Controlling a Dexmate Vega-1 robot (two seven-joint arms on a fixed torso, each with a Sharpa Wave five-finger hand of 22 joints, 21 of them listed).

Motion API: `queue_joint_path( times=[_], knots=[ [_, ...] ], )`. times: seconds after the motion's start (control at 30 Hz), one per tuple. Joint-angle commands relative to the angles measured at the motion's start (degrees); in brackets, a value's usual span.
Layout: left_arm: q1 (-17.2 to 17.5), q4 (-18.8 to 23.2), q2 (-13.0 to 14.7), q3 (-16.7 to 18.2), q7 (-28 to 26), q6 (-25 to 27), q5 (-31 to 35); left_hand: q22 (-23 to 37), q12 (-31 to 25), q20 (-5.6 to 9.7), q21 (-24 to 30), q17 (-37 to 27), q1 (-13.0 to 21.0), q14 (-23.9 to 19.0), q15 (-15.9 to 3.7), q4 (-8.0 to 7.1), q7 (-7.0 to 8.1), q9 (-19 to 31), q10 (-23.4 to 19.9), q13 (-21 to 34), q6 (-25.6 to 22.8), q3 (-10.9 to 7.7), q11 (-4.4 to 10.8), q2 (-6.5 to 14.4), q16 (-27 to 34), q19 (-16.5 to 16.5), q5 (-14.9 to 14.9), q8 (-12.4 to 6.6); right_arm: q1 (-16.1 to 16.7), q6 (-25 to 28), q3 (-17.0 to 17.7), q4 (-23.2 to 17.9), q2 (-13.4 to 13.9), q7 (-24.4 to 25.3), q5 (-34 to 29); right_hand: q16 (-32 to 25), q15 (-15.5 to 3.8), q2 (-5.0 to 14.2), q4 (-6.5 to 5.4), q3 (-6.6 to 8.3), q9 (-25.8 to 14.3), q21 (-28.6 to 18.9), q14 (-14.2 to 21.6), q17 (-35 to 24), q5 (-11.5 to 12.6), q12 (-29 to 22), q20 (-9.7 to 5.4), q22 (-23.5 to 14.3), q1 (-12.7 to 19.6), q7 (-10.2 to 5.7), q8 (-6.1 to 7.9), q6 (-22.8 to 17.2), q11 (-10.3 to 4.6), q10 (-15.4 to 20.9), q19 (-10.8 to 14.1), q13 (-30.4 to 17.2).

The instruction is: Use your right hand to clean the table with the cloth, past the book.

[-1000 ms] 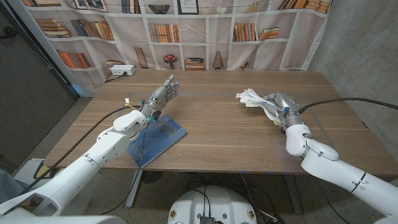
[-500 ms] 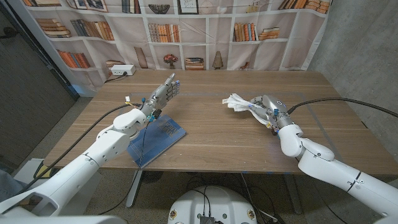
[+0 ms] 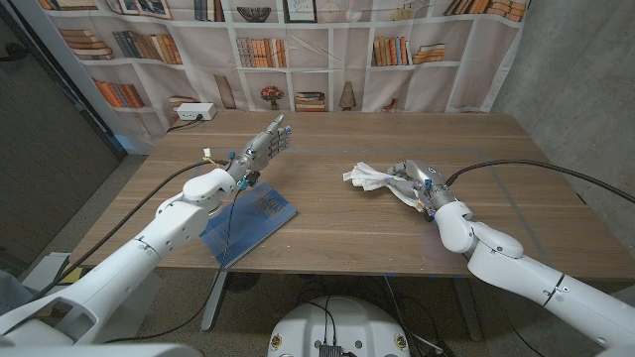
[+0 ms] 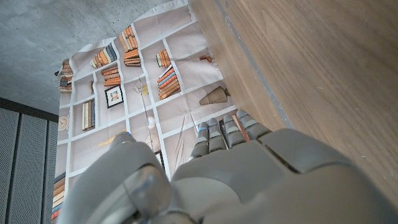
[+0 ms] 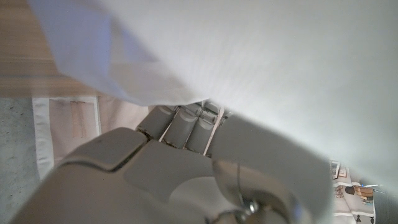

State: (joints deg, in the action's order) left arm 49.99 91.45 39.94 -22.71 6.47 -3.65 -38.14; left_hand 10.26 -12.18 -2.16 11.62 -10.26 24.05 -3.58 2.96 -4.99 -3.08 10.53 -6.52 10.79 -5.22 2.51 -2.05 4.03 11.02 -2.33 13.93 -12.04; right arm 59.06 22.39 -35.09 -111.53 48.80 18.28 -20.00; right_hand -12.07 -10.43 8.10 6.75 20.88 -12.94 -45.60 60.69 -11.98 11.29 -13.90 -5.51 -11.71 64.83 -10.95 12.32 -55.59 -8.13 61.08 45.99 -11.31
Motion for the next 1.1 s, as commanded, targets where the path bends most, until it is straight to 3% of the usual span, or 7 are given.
queue_joint_path(
  times=[0.03, 0.17, 0.27, 0.47, 1.0, 1.1],
  knots=[
    [-1.0, -0.7, 0.0, -0.1, 1.0, -0.2, 0.1, 0.2, 0.2, -0.29, 0.0, -0.3, 0.2, -0.6, -0.08, -0.14, -0.07, 0.3, -0.7, 0.2, -0.5, 0.44, 0.17, 0.4, 0.0, 0.0, -0.2, 0.20, -2.3, 3.1, -3.2, 2.9, -2.2, -3.7, -2.1, 0.0, -2.90, -0.01, 0.35, 0.13, -0.1, -0.4, -0.3, -0.1, 0.5, 0.4, -7.04, 0.1, -0.1, -0.26, 0.01, -0.2, -1.79, 1.6, -0.1, -0.2],
    [-1.0, -0.8, 0.1, 0.1, 1.2, 0.0, -0.2, 0.2, 0.2, -0.26, 0.0, -0.3, 0.2, -0.6, -0.10, -0.15, -0.03, 0.3, -0.7, 0.2, -0.5, 0.47, 0.17, 0.5, 0.0, 0.0, -0.2, 0.22, -2.7, 4.6, -3.8, 3.4, -2.8, -4.6, -1.9, -0.6, -2.98, 0.16, 0.41, -0.07, 0.0, -1.5, 0.6, -0.3, 0.3, 0.4, -7.03, 0.0, -0.7, -0.61, -0.04, -0.7, -2.24, 2.0, 0.5, -0.1],
    [-1.1, -0.9, 0.2, 0.3, 1.2, -0.1, -0.3, 0.2, 0.2, -0.28, 0.0, -0.3, 0.2, -0.6, -0.07, -0.15, -0.07, 0.3, -0.7, 0.2, -0.6, 0.49, 0.16, 0.5, 0.0, 0.0, -0.2, 0.22, -3.2, 6.6, -4.3, 3.0, -2.9, -5.9, -1.9, -1.1, -3.05, -0.23, 1.15, -0.22, 0.2, -2.7, 1.8, -0.4, 0.2, 0.4, -7.12, -0.1, -0.6, -0.48, -0.07, -1.4, -2.32, 2.7, 1.2, -0.1],
    [-1.1, -0.9, 0.3, 0.5, 1.3, -0.5, -0.2, 0.2, 0.2, -0.30, 0.0, -0.3, 0.2, -0.6, -0.06, -0.15, -0.06, 0.3, -0.7, 0.2, -0.6, 0.54, 0.17, 0.5, 0.0, 0.0, -0.3, 0.25, -2.7, 8.9, -4.5, 0.7, -1.8, -8.3, -0.7, -1.4, -3.05, -0.33, 1.58, -0.21, 0.3, -3.4, 2.5, -0.5, 0.1, 0.5, -7.13, 0.0, -0.3, -0.21, -0.07, -1.8, -2.16, 3.0, 1.3, -0.1],
    [-2.3, -2.4, -0.6, -0.4, 2.3, -0.8, 0.1, 0.2, 0.2, -0.36, 0.0, -0.3, 0.3, -0.6, -0.08, -0.17, -0.01, 0.3, -0.8, 0.2, -0.7, 0.64, 0.22, 0.7, 0.0, 0.0, -0.3, 0.29, 5.3, 8.5, -2.1, -8.6, 4.6, -8.2, 3.9, -1.4, -3.01, -0.54, 1.90, -0.28, 0.4, -4.3, 3.0, -0.5, 0.2, 0.5, -7.07, 0.0, 0.0, 0.03, -0.19, -2.1, -1.90, 3.3, 1.3, -0.1],
    [-2.3, -2.4, -0.8, -0.4, 2.2, -0.8, 0.1, 0.2, 0.2, -0.35, 0.0, -0.3, 0.3, -0.6, -0.08, -0.18, -0.05, 0.3, -0.8, 0.2, -0.7, 0.66, 0.10, 0.7, 0.0, 0.0, -0.4, 0.30, 6.0, 8.6, -2.0, -8.9, 4.7, -7.7, 4.2, -1.4, -2.99, -0.61, 1.90, -0.31, 0.4, -4.4, 2.9, -0.5, 0.1, 0.5, -7.07, 0.1, -0.1, 0.00, -0.17, -2.3, -1.98, 3.4, 1.2, -0.1]
  ],
)
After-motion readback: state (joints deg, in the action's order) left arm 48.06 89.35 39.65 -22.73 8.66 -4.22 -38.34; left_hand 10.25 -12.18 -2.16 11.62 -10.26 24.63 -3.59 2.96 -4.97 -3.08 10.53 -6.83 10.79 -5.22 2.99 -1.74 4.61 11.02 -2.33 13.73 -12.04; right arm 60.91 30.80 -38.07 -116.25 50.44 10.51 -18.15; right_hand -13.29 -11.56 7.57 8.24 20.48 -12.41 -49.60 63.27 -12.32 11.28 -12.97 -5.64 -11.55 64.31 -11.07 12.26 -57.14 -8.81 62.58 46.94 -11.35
